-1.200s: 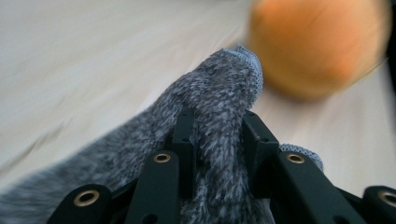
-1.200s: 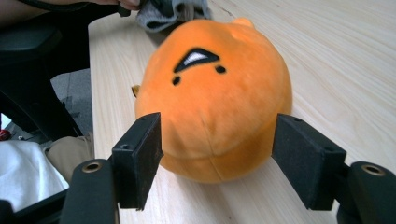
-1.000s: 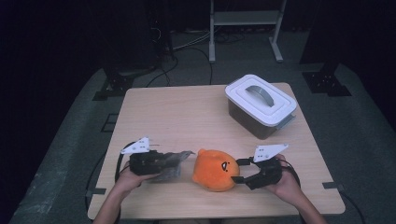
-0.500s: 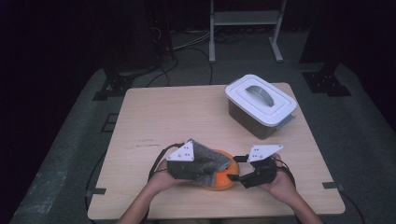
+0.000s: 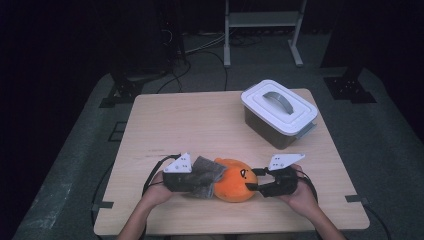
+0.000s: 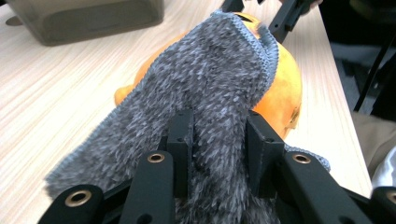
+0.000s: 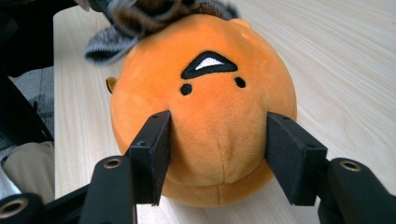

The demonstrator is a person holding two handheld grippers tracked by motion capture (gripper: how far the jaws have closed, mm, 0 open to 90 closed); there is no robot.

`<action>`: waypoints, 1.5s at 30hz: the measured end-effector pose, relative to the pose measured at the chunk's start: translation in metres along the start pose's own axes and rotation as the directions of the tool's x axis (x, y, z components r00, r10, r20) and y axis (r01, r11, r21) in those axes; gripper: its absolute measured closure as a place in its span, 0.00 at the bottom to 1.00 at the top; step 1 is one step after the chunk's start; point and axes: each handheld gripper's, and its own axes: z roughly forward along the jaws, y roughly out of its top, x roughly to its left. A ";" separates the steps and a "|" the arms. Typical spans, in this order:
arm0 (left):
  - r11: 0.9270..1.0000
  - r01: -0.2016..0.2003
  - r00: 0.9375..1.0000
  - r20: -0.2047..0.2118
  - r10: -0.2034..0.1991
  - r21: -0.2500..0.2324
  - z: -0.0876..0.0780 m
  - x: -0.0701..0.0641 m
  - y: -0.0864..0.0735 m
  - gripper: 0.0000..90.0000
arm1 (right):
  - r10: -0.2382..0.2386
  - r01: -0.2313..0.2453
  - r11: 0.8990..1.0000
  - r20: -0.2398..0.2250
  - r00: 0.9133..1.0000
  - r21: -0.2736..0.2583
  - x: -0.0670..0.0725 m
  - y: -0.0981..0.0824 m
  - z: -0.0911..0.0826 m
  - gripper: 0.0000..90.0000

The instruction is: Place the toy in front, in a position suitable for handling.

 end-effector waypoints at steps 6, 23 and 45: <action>0.998 -0.009 0.999 0.051 0.013 -0.067 0.007 -0.010 0.013 0.75 | 0.034 -0.034 0.999 -0.002 0.999 -0.001 0.000 0.001 0.001 0.47; 0.999 -0.004 1.000 0.022 0.005 -0.037 0.005 -0.005 0.005 0.78 | -0.008 0.008 1.000 0.002 1.000 0.002 0.003 0.000 0.001 0.47; 0.997 0.032 0.999 0.022 -0.031 -0.064 0.005 -0.002 0.006 0.78 | -0.073 0.073 0.997 -0.019 0.997 0.016 0.008 0.000 0.000 0.47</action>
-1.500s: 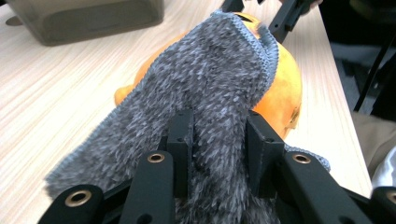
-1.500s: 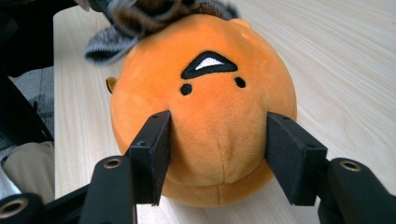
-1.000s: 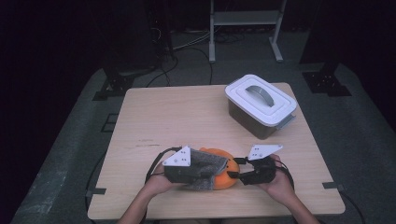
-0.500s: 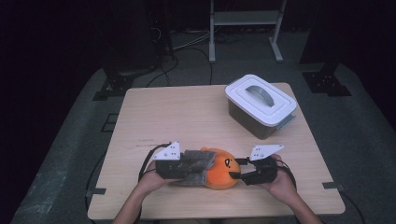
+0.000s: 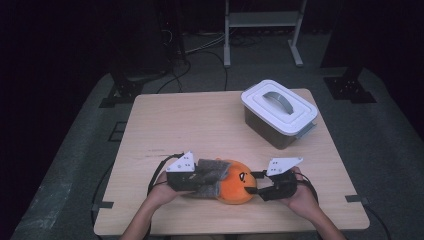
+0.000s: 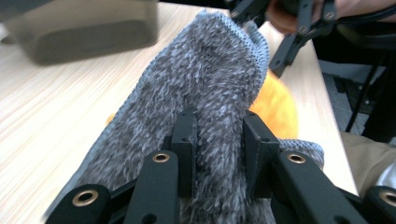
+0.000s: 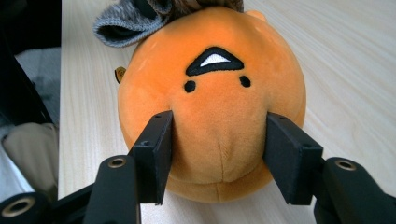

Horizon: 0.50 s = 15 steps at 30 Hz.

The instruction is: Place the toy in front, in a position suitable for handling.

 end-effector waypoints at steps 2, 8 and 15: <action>1.000 0.003 1.000 0.013 -0.003 0.000 0.000 0.001 -0.001 0.78 | 0.028 -0.028 1.000 -0.004 1.000 -0.005 -0.001 0.001 -0.001 0.43; 1.000 0.006 0.995 0.102 -0.006 0.001 0.007 -0.005 0.002 0.77 | 0.061 -0.061 0.998 -0.032 0.998 -0.011 -0.011 0.013 0.003 0.31; 0.999 -0.018 0.995 0.102 0.022 -0.040 0.001 -0.007 0.011 0.78 | 0.012 -0.012 1.000 -0.096 0.995 -0.007 -0.009 0.021 0.020 0.37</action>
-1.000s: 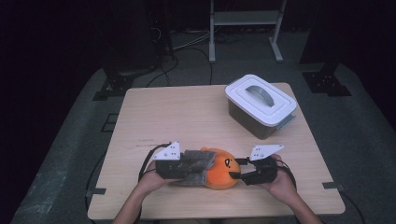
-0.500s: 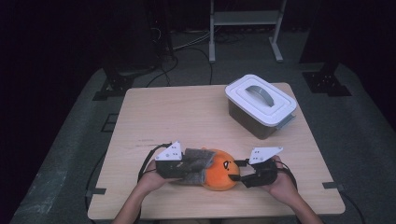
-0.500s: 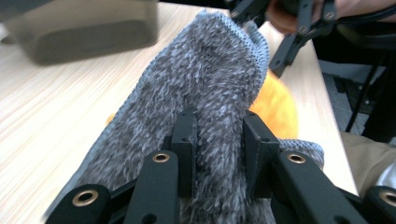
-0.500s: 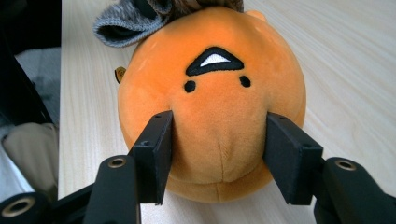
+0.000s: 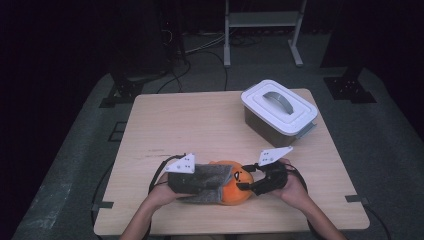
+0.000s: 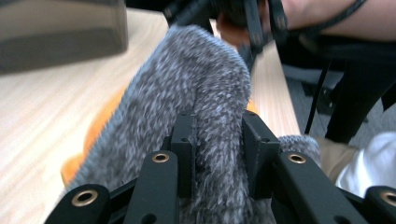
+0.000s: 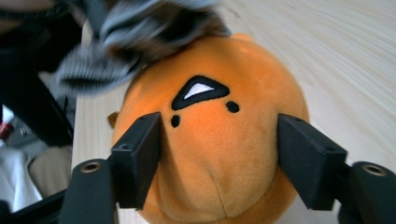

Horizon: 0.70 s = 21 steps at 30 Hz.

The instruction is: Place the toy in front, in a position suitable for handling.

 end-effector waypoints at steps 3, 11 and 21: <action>1.000 -0.003 1.000 -0.027 0.003 -0.002 0.000 0.002 0.002 0.78 | -0.054 0.054 0.998 0.020 0.998 0.012 0.009 0.000 -0.001 0.39; 0.999 0.035 0.997 -0.071 -0.033 0.031 -0.008 0.009 -0.010 0.78 | -0.092 0.091 0.996 0.028 0.995 0.024 0.014 -0.008 -0.009 0.42; 1.000 0.026 0.999 -0.029 -0.026 0.013 0.001 0.006 -0.002 0.78 | -0.135 0.133 0.990 0.059 0.989 0.040 0.025 0.002 -0.003 0.38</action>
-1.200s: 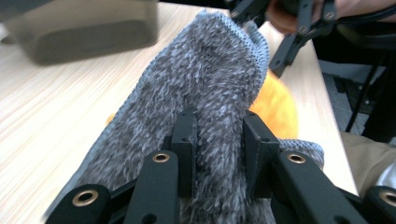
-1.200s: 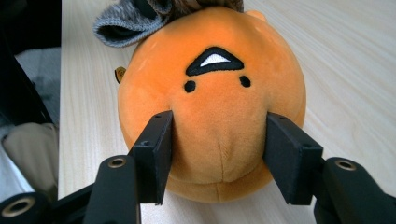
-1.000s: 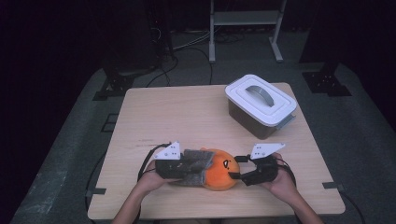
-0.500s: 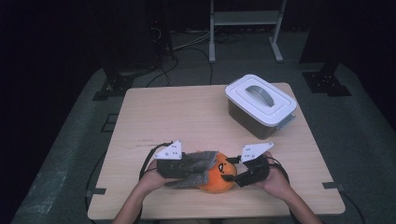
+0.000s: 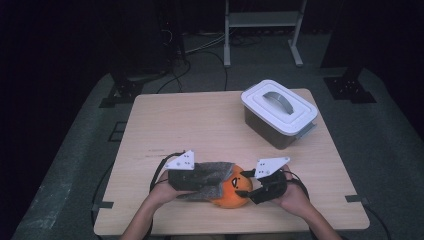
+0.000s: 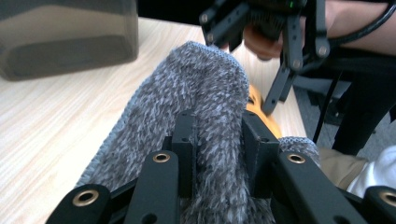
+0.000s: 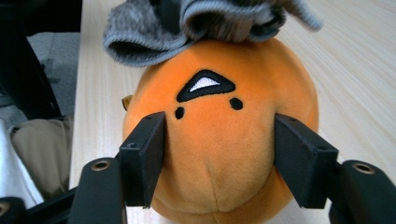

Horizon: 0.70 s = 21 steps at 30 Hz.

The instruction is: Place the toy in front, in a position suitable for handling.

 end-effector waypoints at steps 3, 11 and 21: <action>1.000 0.010 1.000 -0.018 -0.009 0.020 -0.003 0.002 -0.004 0.79 | 0.062 -0.062 0.997 -0.008 0.998 -0.040 -0.008 -0.005 -0.006 0.36; 1.000 0.014 1.000 0.001 -0.014 0.002 -0.007 0.003 -0.004 0.79 | 0.129 -0.130 0.991 -0.018 0.991 -0.037 -0.014 -0.008 -0.001 0.36; 0.999 -0.003 1.000 -0.002 0.003 -0.032 -0.001 -0.001 0.009 0.79 | -0.009 0.009 1.000 -0.014 1.000 0.000 0.005 0.001 0.005 0.43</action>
